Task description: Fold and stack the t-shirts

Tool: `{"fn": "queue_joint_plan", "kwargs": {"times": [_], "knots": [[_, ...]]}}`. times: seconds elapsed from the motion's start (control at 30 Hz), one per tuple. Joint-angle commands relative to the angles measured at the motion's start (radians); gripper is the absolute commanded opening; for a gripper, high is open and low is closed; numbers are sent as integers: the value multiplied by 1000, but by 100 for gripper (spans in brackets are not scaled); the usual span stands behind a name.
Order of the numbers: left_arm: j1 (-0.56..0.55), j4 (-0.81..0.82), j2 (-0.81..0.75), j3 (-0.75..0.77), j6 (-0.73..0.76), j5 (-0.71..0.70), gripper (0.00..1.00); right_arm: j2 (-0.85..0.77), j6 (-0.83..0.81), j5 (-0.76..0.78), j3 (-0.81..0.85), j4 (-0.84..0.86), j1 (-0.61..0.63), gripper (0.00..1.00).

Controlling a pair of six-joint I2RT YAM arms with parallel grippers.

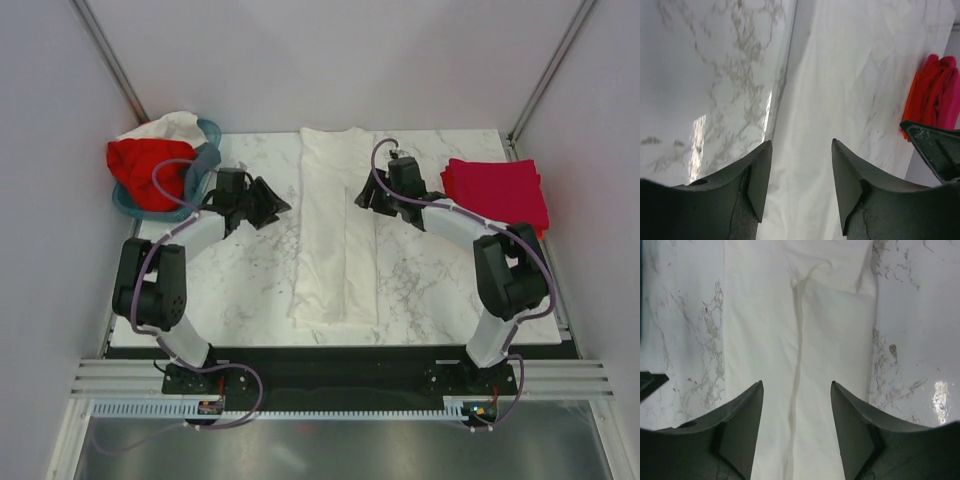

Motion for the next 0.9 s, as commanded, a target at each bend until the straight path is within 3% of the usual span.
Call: {"fn": "queue_joint_plan", "kwargs": {"times": [0.0,0.13,0.43,0.87], "knots": [[-54,45,-124,-182,19,-9,58,-128,-4,83,-154,7,25,62],[-95,43,-286,-410,22,-9,57,-272,-7,82,-312,-12,70,60],[-230,-18,-613,-708,-20,-22,56,-569,45,33,-635,-102,162,56],[-347,-60,-569,-759,-74,-35,53,-679,151,-87,-820,-139,274,53]]}}
